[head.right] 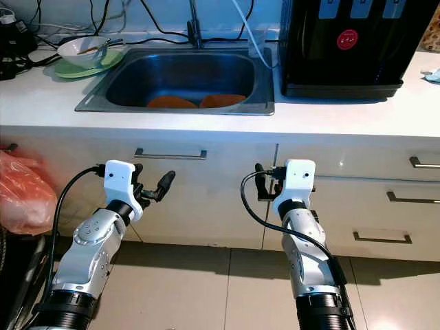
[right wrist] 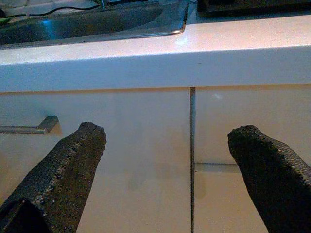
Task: Kitchen organization
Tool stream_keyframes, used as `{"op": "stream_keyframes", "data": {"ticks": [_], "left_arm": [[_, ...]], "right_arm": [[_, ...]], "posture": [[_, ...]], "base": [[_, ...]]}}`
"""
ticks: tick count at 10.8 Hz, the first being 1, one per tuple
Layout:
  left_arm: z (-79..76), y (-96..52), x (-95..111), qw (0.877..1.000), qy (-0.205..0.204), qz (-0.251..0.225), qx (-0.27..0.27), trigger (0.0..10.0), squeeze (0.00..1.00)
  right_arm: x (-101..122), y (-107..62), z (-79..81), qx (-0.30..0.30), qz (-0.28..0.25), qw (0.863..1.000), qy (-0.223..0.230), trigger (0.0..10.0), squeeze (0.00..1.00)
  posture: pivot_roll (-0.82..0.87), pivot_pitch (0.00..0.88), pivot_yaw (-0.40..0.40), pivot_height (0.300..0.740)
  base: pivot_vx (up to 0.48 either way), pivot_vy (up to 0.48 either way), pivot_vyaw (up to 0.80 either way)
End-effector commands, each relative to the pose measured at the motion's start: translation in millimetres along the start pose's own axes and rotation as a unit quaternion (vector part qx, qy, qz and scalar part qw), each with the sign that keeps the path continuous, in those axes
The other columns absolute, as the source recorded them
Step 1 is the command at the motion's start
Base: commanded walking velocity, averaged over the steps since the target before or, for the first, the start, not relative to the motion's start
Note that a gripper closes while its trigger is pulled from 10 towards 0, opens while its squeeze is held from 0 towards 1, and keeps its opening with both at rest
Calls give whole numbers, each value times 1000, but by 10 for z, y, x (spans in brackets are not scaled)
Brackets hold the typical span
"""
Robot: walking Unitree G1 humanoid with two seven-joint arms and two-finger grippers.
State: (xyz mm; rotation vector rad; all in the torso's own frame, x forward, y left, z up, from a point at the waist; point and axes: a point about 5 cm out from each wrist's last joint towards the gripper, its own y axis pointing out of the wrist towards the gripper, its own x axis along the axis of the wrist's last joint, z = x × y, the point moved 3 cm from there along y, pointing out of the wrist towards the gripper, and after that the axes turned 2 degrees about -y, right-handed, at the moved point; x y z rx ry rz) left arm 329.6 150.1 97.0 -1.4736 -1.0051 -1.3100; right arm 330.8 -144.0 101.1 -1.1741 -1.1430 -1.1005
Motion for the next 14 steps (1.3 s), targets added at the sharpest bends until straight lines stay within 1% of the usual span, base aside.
{"op": "stream_keyframes", "data": {"ticks": [1,4,6,7,8,10,11,12,13,14], "left_arm": [[16,1,-24,1000,-1,8,-4,10000,0],[26,14,-22,1000,0,8,-3,10000,0],[68,87,56,1000,-10,-7,17,10000,0],[35,113,78,1000,-12,-12,16,10000,0],[-30,110,71,1000,-14,-14,10,10000,0],[-87,72,-2,999,-39,-17,26,10000,0],[-119,72,1,999,-41,-21,28,10000,0],[-162,90,35,998,-46,-29,25,10000,0],[-161,128,128,998,-45,-43,27,10000,0],[-162,163,231,997,-46,-54,24,10000,0]], "right_arm": [[22,6,5,-2,-5,1000,6,10000,0],[25,6,-1,-3,-6,1000,3,10000,0],[73,4,-6,2,-14,1000,-8,10000,0],[109,9,-12,5,-18,1000,-12,10000,0],[162,2,-8,12,-23,999,-22,10000,0],[148,-56,45,42,-13,998,-43,10000,0],[160,-55,70,53,-13,997,-48,10000,0],[212,-32,100,62,-17,997,-48,10000,0],[288,19,141,67,-26,996,-48,10000,0],[368,50,181,63,-38,997,-38,10000,0]], "posture": [[-39,0,93,740],[-41,0,95,740],[-42,0,92,740],[-49,0,85,740],[-54,0,63,740],[-45,0,6,740],[-41,0,-3,740],[-29,0,-13,740],[-22,0,-8,740],[-23,0,5,740]], "base": [[0,0,0],[0,0,0],[0,0,0],[0,0,0],[0,0,0],[0,0,0],[0,0,0],[0,0,0],[0,0,0],[0,0,0]]}}
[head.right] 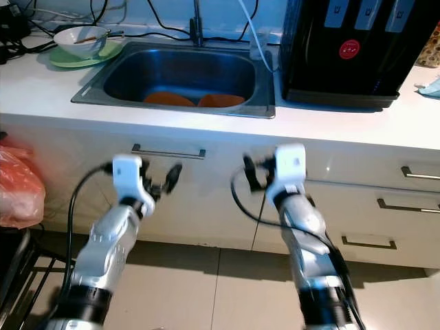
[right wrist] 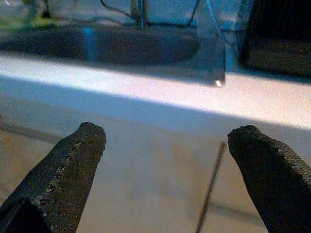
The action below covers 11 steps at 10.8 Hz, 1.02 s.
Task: Kitchen organization
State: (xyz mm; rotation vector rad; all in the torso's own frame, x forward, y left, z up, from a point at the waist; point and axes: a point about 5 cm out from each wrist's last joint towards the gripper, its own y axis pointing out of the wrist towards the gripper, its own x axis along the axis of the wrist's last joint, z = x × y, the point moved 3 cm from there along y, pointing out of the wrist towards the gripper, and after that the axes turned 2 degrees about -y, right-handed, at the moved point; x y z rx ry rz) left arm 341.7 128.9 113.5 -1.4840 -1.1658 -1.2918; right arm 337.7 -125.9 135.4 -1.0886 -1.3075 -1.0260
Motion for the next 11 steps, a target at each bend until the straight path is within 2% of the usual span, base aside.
{"op": "stream_keyframes", "data": {"ticks": [1,2,3,6,7,9,11], "left_arm": [[-8,27,94,1000,-3,-12,0,10000,0],[-32,68,238,999,-3,-32,-9,10000,0],[-18,105,320,999,-7,-41,-7,10000,0],[-49,176,510,998,-4,-62,-16,10000,0],[-51,183,630,997,-4,-80,-14,10000,0],[17,190,857,994,0,-113,10,10000,0],[-9,188,923,993,-4,-118,1,10000,0]], "right_arm": [[40,2,11,-1,-3,1000,1,10000,0],[74,-24,31,-6,-11,1000,12,10000,0],[70,-30,6,-15,-12,1000,22,10000,0],[105,-7,-5,-28,-22,999,27,10000,0],[175,-19,-11,-36,-34,999,19,10000,0],[471,-83,-38,-48,-81,995,14,10000,0],[712,-125,-20,-46,-114,992,8,10000,0]], "posture": [[-24,0,8,740],[-32,0,39,740],[-35,0,56,740],[-38,0,82,740],[-56,0,103,740],[-64,0,111,740],[-58,0,108,740]], "base": [[0,0,0],[0,0,0],[0,0,-800],[0,0,0],[0,0,0],[0,0,0],[0,0,0]]}}
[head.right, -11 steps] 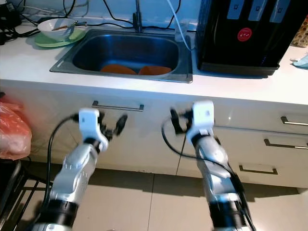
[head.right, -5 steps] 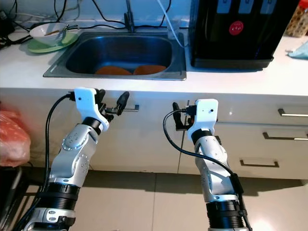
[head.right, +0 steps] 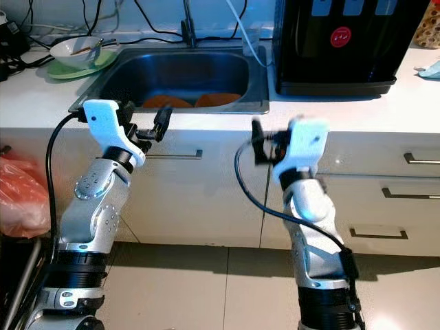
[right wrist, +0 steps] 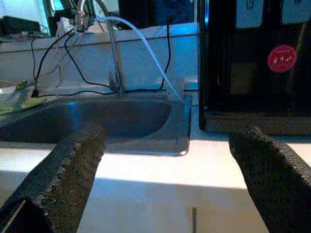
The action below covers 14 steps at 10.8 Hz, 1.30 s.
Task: Kitchen organization
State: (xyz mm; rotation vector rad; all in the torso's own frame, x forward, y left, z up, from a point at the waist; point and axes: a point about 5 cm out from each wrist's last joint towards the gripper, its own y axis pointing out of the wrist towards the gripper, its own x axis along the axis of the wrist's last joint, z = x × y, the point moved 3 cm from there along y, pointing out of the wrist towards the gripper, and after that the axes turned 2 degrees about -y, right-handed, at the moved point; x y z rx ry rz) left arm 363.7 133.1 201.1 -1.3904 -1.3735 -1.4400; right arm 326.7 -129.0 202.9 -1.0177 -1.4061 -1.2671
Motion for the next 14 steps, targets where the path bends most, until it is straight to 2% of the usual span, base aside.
{"op": "stream_keyframes", "data": {"ticks": [1,4,10,14], "left_arm": [[28,-13,-8,1000,-1,7,9,10000,0],[63,-41,-106,999,-12,33,17,10000,0],[51,-5,-152,998,-13,56,6,10000,0],[-18,-11,-154,998,-13,55,-20,10000,0]], "right_arm": [[85,6,23,3,-8,1000,-2,10000,0],[45,-23,28,2,6,1000,6,10000,0],[60,8,84,3,7,1000,18,10000,0],[62,13,88,1,7,1000,19,10000,0]], "posture": [[-58,0,108,740],[-56,0,111,740],[-45,0,122,740],[-48,0,121,740]], "base": [[0,0,0],[0,0,0],[0,480,0],[0,0,0]]}}
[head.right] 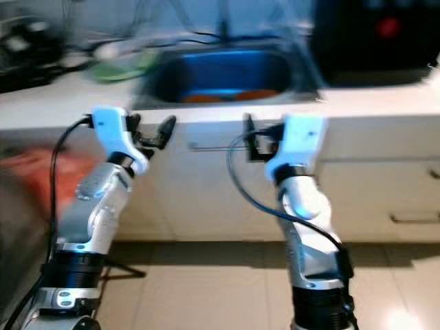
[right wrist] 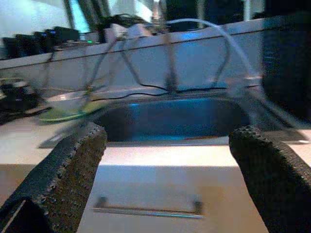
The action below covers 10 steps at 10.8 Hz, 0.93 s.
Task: Kitchen organization
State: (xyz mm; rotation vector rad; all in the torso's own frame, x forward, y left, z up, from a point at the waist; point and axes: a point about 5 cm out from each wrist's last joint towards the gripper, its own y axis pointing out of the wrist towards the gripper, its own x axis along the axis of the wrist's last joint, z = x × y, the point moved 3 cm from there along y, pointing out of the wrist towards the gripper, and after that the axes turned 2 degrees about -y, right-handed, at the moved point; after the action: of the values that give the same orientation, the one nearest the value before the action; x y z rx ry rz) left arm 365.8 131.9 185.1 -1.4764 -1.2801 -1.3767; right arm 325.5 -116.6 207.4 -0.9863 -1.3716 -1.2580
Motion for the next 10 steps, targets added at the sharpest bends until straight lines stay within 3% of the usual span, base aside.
{"op": "stream_keyframes", "data": {"ticks": [1,4,10], "left_arm": [[-45,6,19,1000,-3,-2,-11,10000,0],[-55,22,114,1000,-7,-23,-15,10000,0],[-58,19,94,1000,-10,-20,-12,10000,0]], "right_arm": [[19,4,-36,-6,-1,1000,-2,10000,0],[35,9,-23,-3,-4,1000,-6,10000,0],[31,1,-3,5,-3,1000,-8,10000,0]], "posture": [[-48,0,121,740],[-49,0,121,740],[-51,0,118,740]], "base": [[0,0,0],[215,0,0],[432,0,0]]}}
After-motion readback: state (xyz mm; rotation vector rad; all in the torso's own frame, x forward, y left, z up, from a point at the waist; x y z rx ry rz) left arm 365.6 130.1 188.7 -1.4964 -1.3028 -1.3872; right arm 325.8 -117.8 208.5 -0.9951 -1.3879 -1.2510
